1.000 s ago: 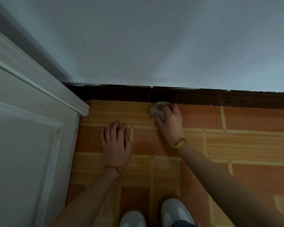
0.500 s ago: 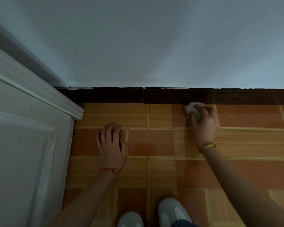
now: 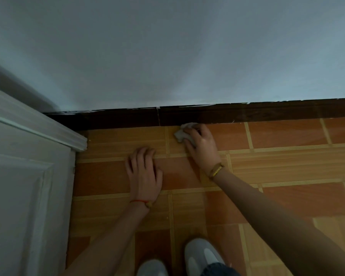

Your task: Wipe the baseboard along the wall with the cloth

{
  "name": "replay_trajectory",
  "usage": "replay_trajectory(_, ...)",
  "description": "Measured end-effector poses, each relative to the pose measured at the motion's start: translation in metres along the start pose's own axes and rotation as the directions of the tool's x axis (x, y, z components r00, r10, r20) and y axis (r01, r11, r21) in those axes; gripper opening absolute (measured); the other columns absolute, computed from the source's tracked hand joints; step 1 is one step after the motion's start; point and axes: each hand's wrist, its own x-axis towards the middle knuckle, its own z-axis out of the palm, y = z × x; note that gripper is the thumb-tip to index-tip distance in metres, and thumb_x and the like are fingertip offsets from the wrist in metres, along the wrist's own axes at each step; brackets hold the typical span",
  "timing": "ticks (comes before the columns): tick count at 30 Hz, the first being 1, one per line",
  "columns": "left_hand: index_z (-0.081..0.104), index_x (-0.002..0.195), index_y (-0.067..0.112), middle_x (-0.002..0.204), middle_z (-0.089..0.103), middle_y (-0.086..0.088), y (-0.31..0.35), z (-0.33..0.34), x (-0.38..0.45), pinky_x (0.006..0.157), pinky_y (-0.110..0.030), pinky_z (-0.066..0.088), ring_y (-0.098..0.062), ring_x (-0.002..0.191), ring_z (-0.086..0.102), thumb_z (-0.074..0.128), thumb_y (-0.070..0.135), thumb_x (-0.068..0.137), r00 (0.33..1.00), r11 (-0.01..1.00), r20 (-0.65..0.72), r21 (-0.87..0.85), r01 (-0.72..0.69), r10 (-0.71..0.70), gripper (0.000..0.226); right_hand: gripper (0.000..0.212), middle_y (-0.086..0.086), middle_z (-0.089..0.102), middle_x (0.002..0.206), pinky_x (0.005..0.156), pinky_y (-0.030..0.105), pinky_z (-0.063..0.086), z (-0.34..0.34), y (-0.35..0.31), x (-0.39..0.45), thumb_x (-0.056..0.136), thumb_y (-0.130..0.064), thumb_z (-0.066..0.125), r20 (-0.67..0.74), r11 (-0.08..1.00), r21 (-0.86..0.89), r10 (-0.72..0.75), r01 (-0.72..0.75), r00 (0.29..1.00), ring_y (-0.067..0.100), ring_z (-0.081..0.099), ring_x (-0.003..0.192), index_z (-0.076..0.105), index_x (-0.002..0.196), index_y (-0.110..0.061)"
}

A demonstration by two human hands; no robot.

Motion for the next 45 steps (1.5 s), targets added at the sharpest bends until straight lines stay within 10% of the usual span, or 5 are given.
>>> replay_trajectory(10, 0.051, 0.138, 0.012, 0.145, 0.045, -0.013, 0.012, 0.011, 0.006, 0.119, -0.062, 0.020, -0.036, 0.137, 0.039, 0.044, 0.028, 0.094, 1.000, 0.999, 0.014, 0.021, -0.026, 0.025, 0.047, 0.029, 0.022, 0.052, 0.111, 0.086, 0.040, 0.042, -0.048, 0.075, -0.019, 0.087, -0.015, 0.061, -0.295, 0.866, -0.057, 0.461, -0.497, 0.837, 0.037, 0.047, 0.100, 0.060, 0.115, -0.004)
replay_trajectory(22, 0.054, 0.137, 0.012, 0.144, 0.049, -0.013, 0.012, 0.010, 0.007, 0.118, -0.061, 0.021, -0.035, 0.136, 0.042, 0.046, 0.029, 0.093, 0.999, 0.999, -0.010, 0.009, -0.034, 0.034, 0.048, 0.029, 0.015, 0.056, 0.110, 0.082, 0.034, 0.047, 0.007, -0.023, 0.003, 0.082, -0.010, 0.065, 0.023, 0.999, -0.003, -0.035, 0.035, 0.999, 0.028, 0.053, 0.098, 0.062, 0.110, -0.006)
replay_trajectory(31, 0.053, 0.137, 0.012, 0.144, 0.049, -0.012, 0.011, 0.011, 0.006, 0.119, -0.060, 0.020, -0.034, 0.137, 0.042, 0.045, 0.029, 0.094, 0.999, 0.999, -0.024, 0.002, -0.042, 0.042, 0.046, 0.023, 0.007, 0.051, 0.108, 0.074, 0.032, 0.052, -0.029, -0.016, -0.001, 0.088, -0.023, 0.064, -0.427, 0.823, 0.427, 0.549, -0.375, 0.718, 0.015, 0.055, 0.089, 0.057, 0.106, -0.011)
replay_trajectory(40, 0.049, 0.141, 0.013, 0.145, 0.046, -0.012, 0.008, 0.013, 0.007, 0.119, -0.061, 0.022, -0.034, 0.137, 0.041, 0.052, 0.030, 0.092, 0.998, 0.998, -0.013, 0.041, -0.054, 0.054, 0.052, 0.025, 0.000, 0.041, 0.108, 0.075, 0.009, 0.046, 0.011, -0.081, 0.021, 0.079, -0.012, 0.073, -0.296, 0.824, 0.501, 0.450, -0.263, 0.843, -0.005, 0.047, 0.088, 0.058, 0.099, -0.013)
replay_trajectory(45, 0.053, 0.139, 0.012, 0.145, 0.048, -0.012, 0.009, 0.012, 0.007, 0.119, -0.061, 0.021, -0.034, 0.137, 0.042, 0.046, 0.031, 0.092, 0.999, 0.999, 0.003, 0.015, -0.046, 0.046, 0.050, 0.025, 0.008, 0.046, 0.108, 0.077, 0.021, 0.048, -0.009, -0.049, 0.019, 0.076, -0.010, 0.073, -0.411, 0.819, 0.467, 0.534, -0.333, 0.738, 0.014, 0.052, 0.088, 0.060, 0.098, -0.011)
